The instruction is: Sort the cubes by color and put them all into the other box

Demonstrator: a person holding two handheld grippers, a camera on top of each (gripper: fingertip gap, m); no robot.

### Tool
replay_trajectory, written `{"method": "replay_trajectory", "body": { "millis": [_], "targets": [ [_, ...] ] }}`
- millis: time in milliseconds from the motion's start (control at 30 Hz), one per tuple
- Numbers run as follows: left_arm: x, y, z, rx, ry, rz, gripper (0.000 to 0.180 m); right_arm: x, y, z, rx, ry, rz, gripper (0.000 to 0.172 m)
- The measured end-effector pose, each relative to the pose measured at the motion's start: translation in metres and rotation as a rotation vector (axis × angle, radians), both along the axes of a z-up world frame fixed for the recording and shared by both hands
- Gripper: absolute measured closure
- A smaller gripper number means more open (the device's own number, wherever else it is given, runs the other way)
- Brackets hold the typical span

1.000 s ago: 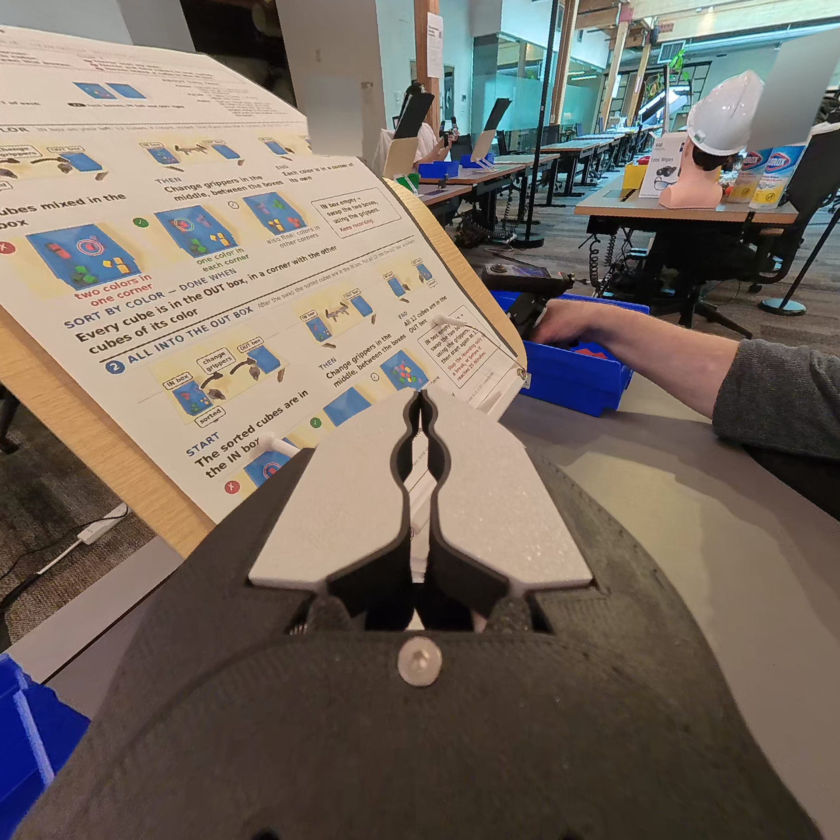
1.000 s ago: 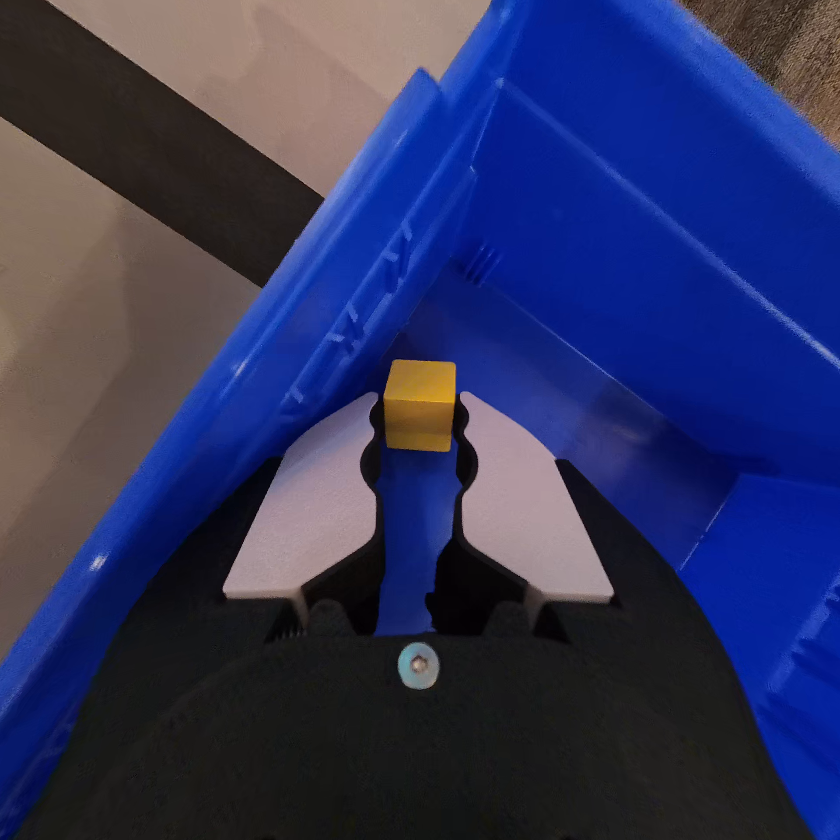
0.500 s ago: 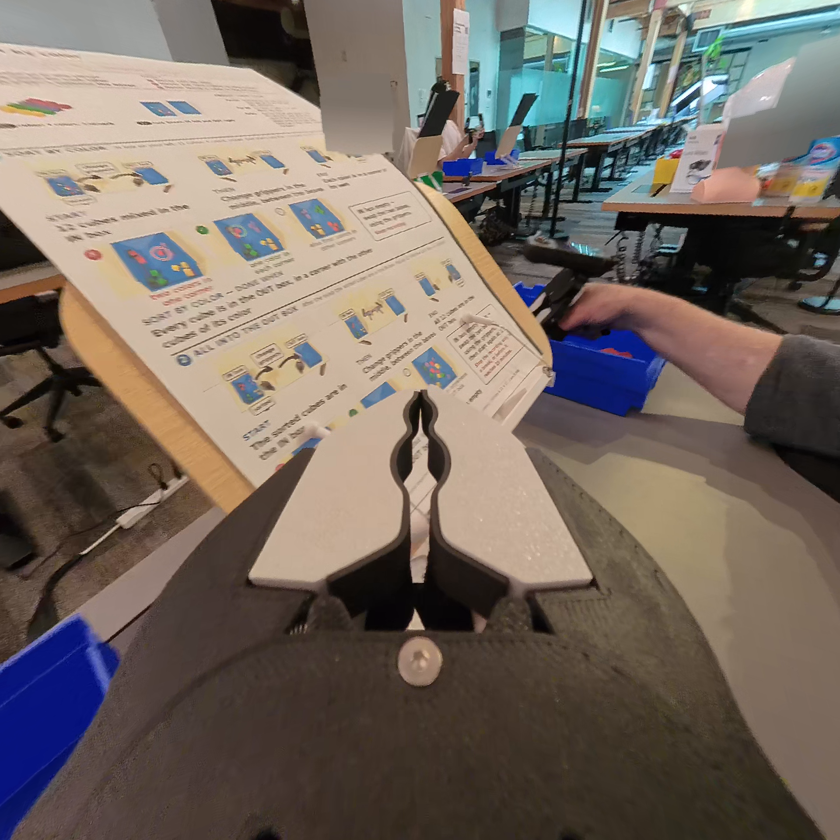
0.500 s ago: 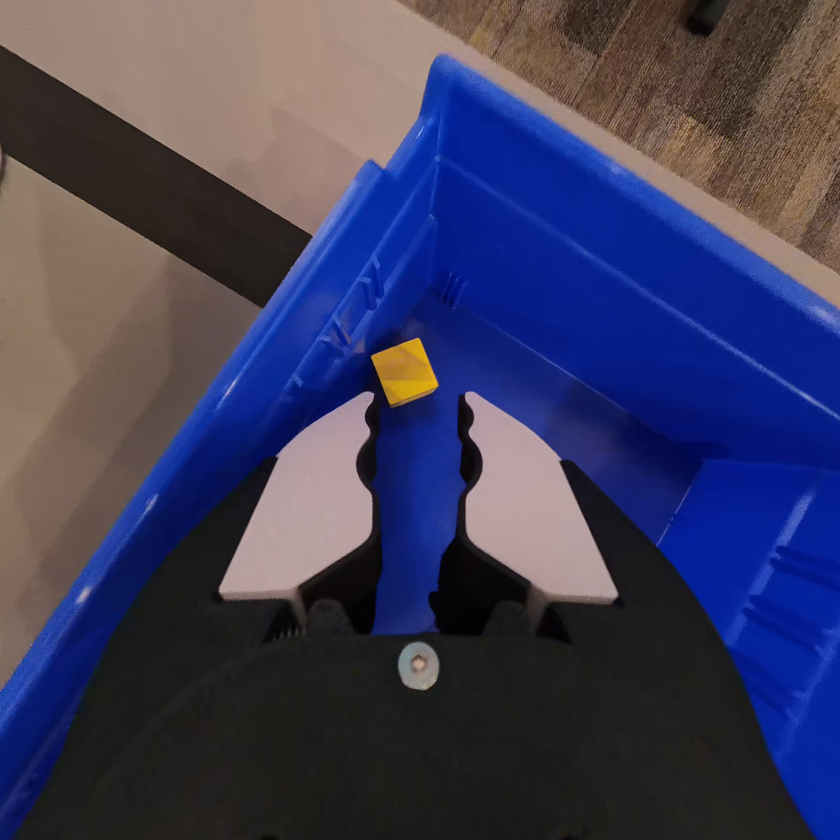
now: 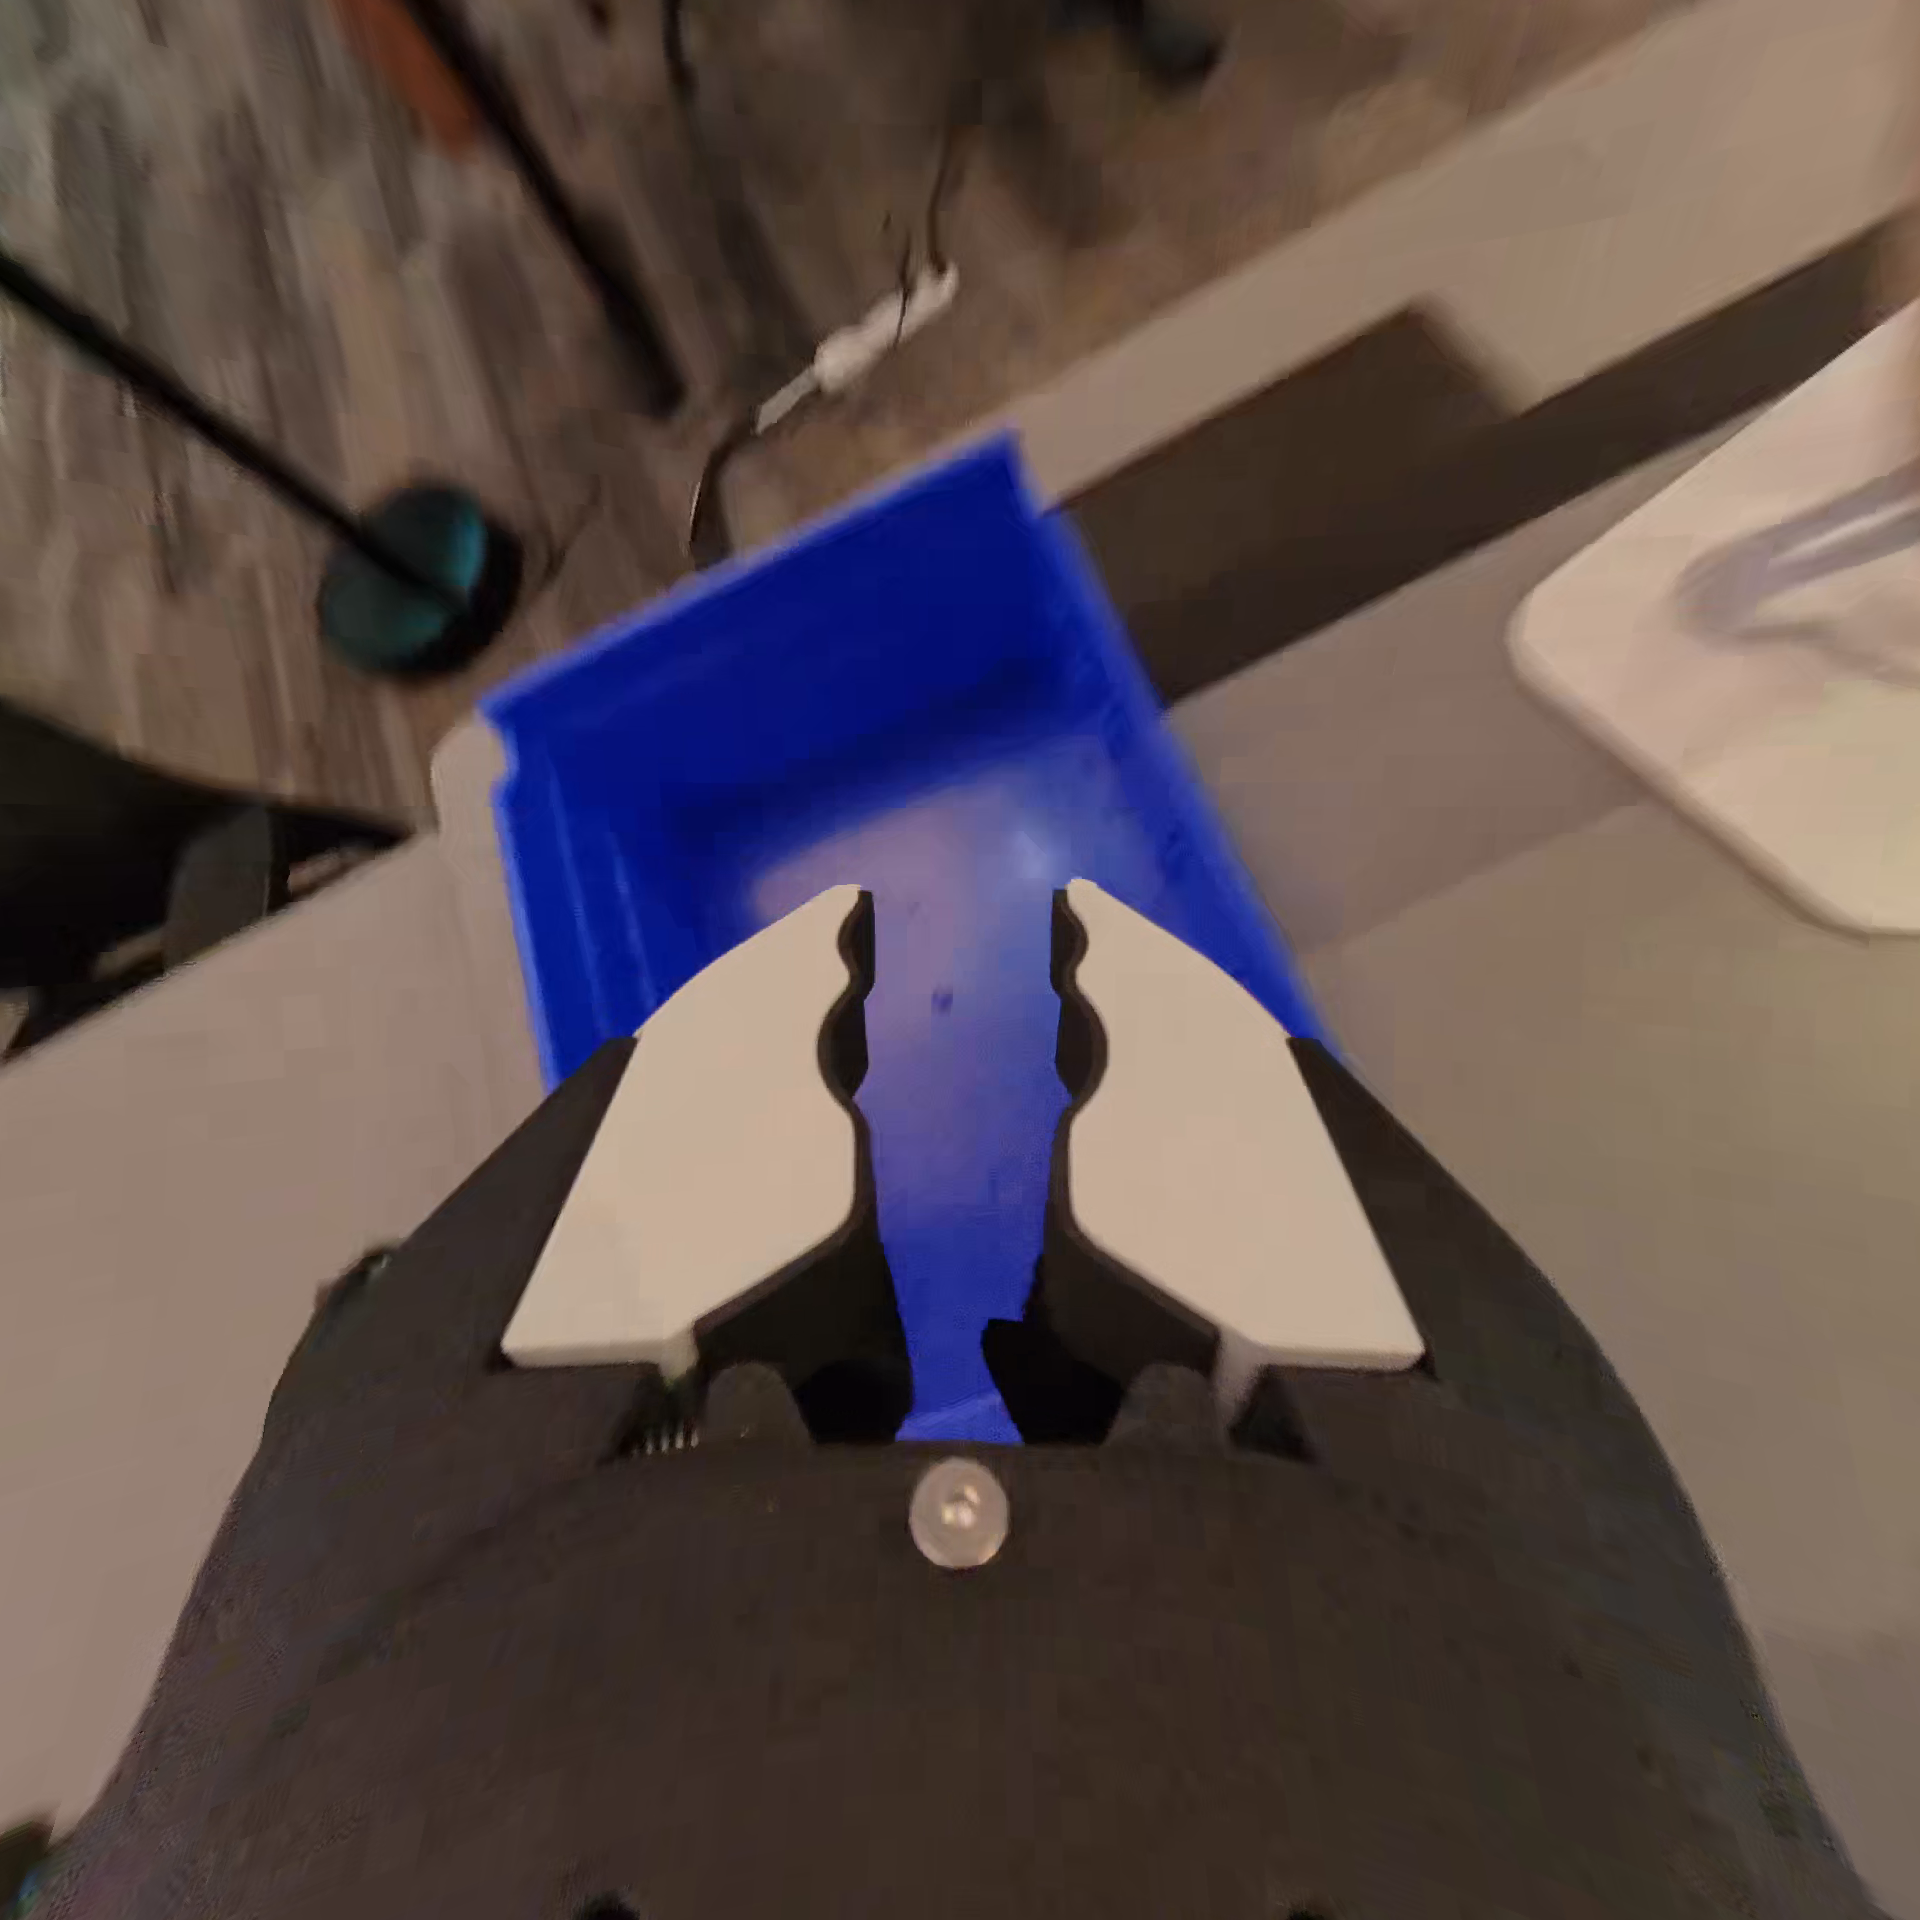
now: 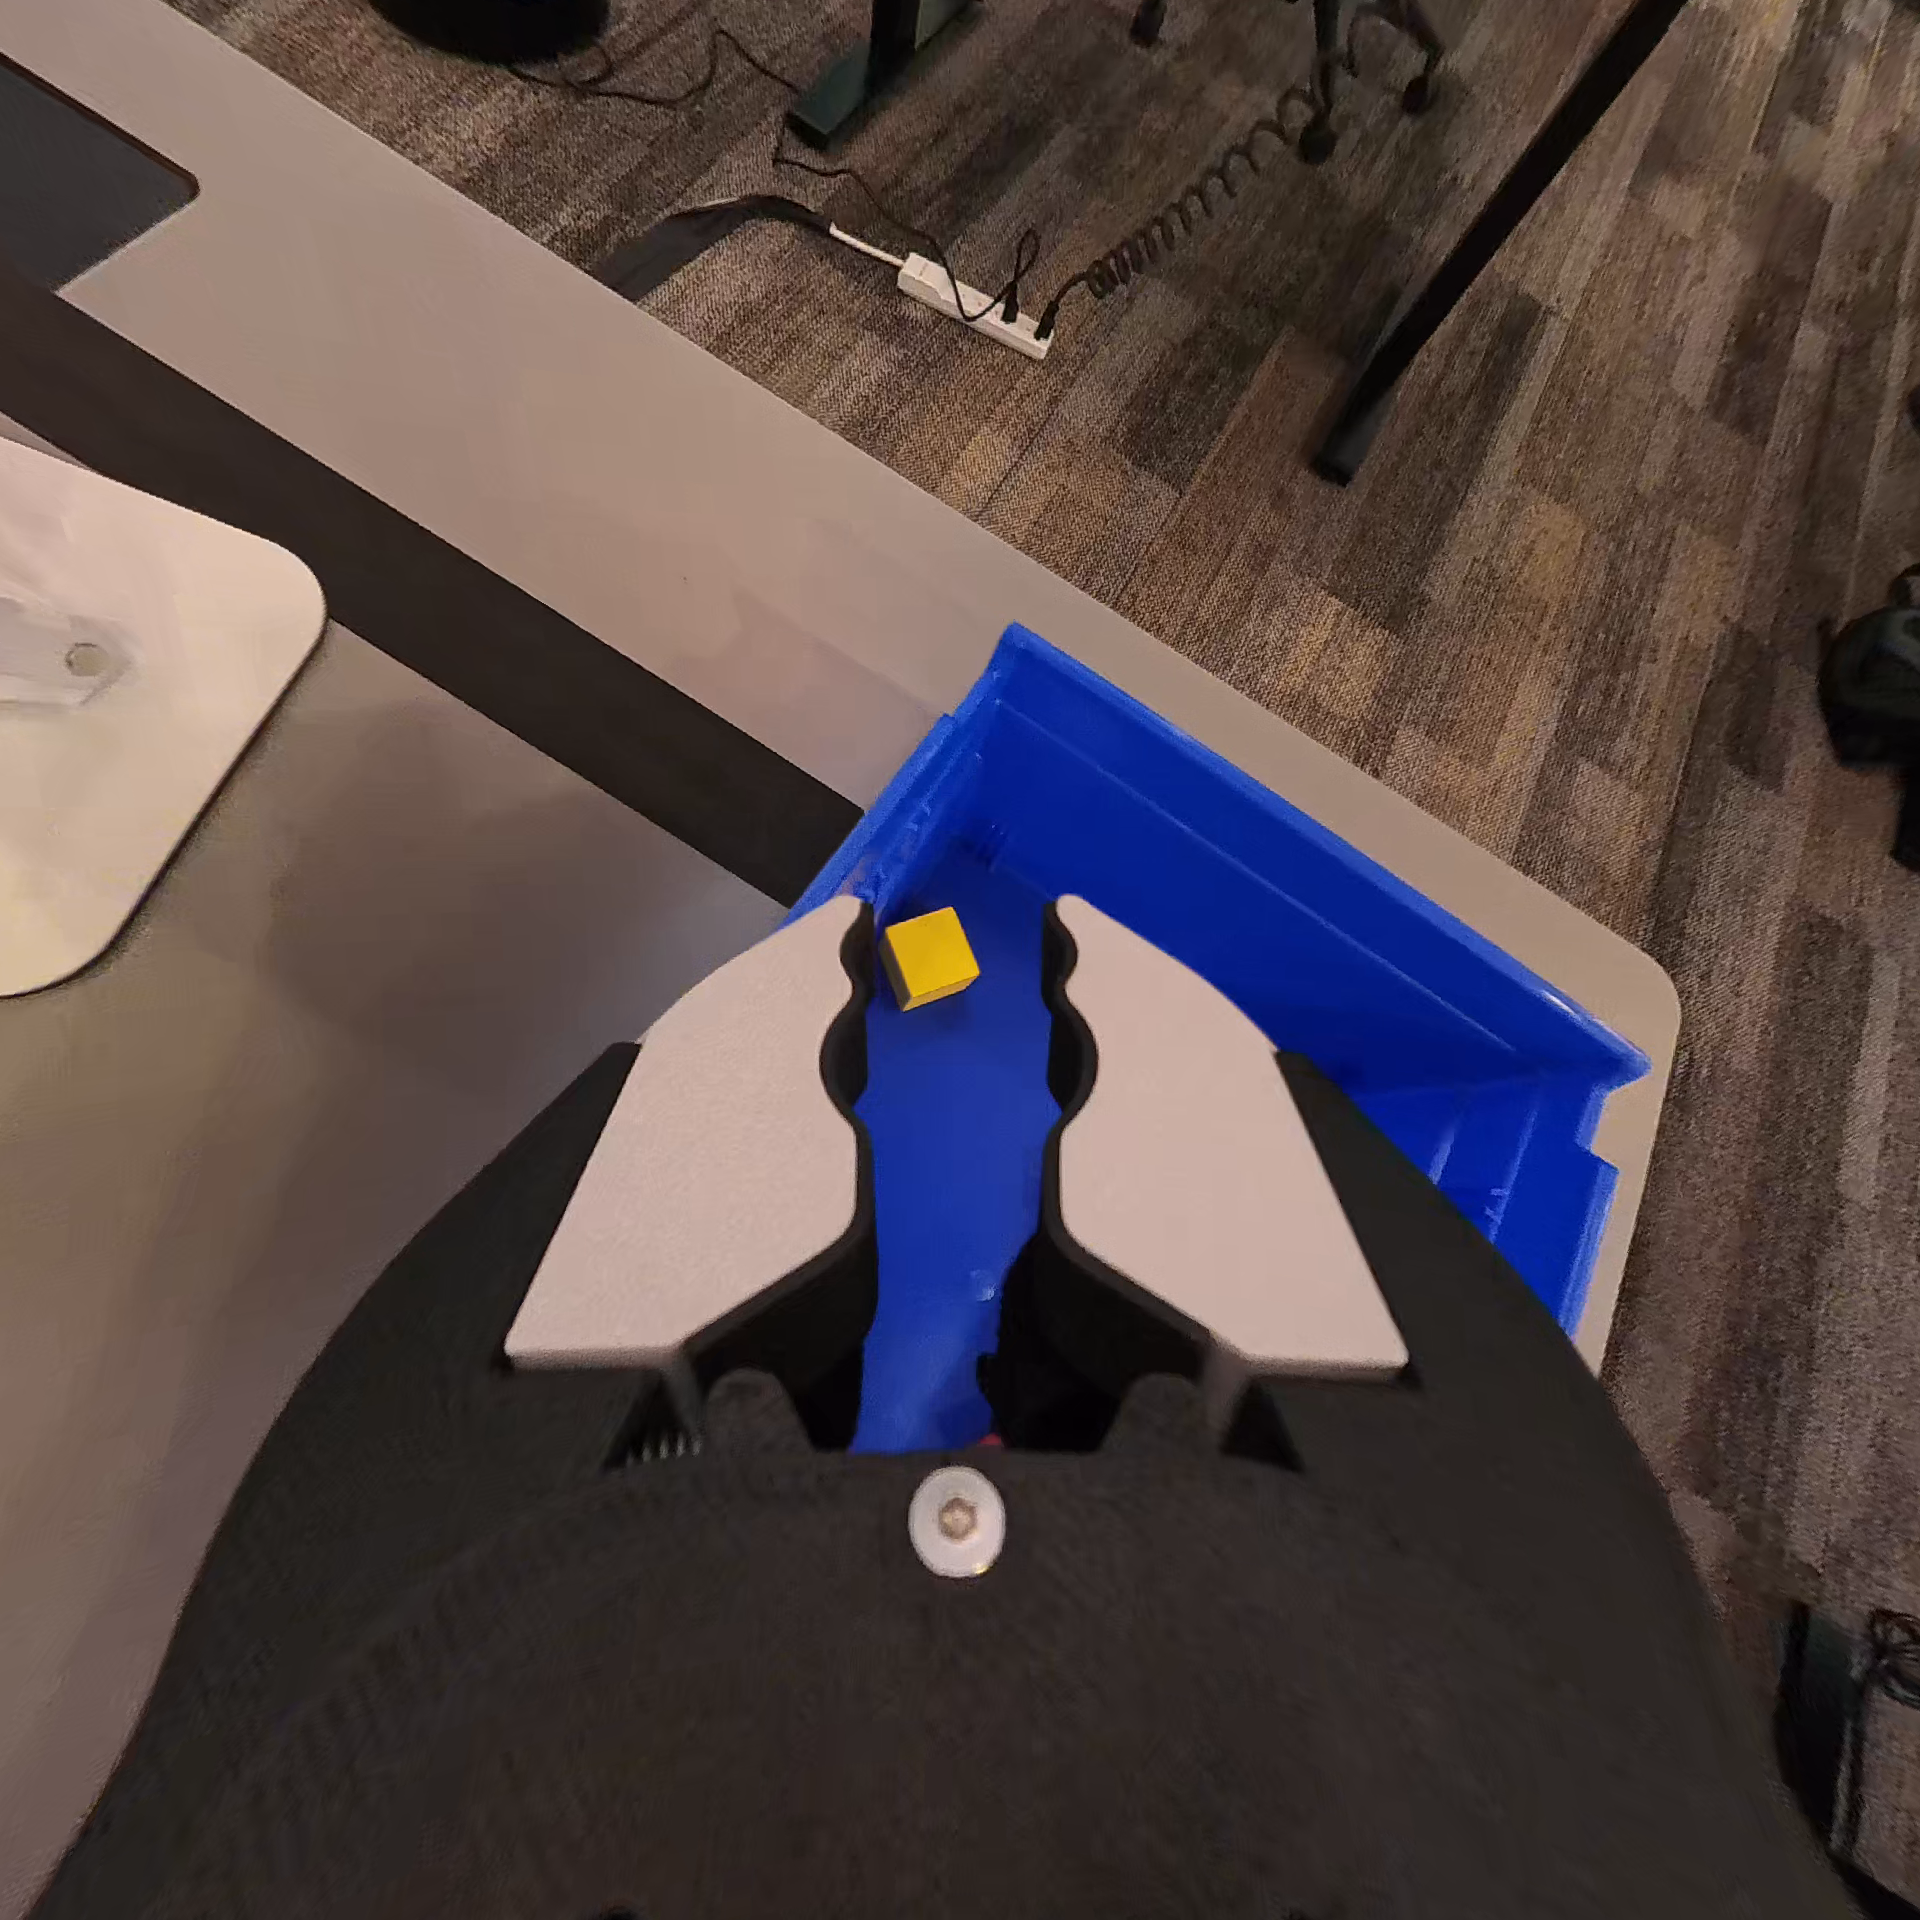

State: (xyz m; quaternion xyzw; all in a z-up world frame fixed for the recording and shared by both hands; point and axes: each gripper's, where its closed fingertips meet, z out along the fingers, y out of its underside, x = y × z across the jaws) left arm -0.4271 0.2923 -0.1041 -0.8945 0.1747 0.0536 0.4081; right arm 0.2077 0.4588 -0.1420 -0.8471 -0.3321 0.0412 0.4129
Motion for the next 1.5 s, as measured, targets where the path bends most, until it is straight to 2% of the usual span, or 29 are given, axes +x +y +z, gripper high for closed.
{"method": "replay_trajectory", "body": {
  "millis": [33, 100, 200, 400, 600, 900, 967, 1000, 1200, 1367, 1500],
  "targets": [
    [-0.018, -0.004, -0.018, -0.068, 0.014, 0.035, 0.148, -0.003, -0.001, 0.001, 0.003, -0.006, 0.008, 0.141],
    [-0.050, -0.018, -0.056, -0.239, 0.021, 0.104, 0.146, -0.008, -0.003, 0.001, 0.010, -0.016, 0.018, 0.141],
    [-0.080, -0.034, -0.097, -0.410, 0.046, 0.178, 0.144, -0.015, -0.005, 0.000, 0.009, -0.035, 0.039, 0.141],
    [-0.106, -0.042, -0.141, -0.569, 0.136, 0.278, 0.144, -0.025, -0.008, -0.001, 0.014, -0.049, 0.071, 0.141],
    [-0.119, -0.042, -0.161, -0.608, 0.181, 0.327, 0.148, -0.028, -0.010, 0.001, 0.024, -0.048, 0.087, 0.142],
    [-0.120, -0.042, -0.167, -0.623, 0.212, 0.324, 0.152, -0.031, -0.010, 0.000, 0.029, -0.058, 0.099, 0.142],
    [-0.109, -0.042, -0.165, -0.624, 0.166, 0.282, 0.159, -0.031, -0.010, 0.000, 0.028, -0.058, 0.098, 0.142],
    [-0.098, -0.040, -0.163, -0.618, 0.118, 0.241, 0.169, -0.030, -0.010, 0.000, 0.029, -0.058, 0.097, 0.142],
    [-0.103, -0.038, -0.151, -0.583, 0.155, 0.268, 0.157, -0.028, -0.010, 0.004, 0.037, -0.055, 0.095, 0.142],
    [-0.124, -0.042, -0.166, -0.633, 0.281, 0.308, 0.150, -0.030, -0.011, 0.002, 0.037, -0.063, 0.105, 0.142],
    [-0.128, -0.040, -0.176, -0.642, 0.291, 0.318, 0.154, -0.033, -0.012, 0.002, 0.041, -0.070, 0.113, 0.142]
  ]
}}
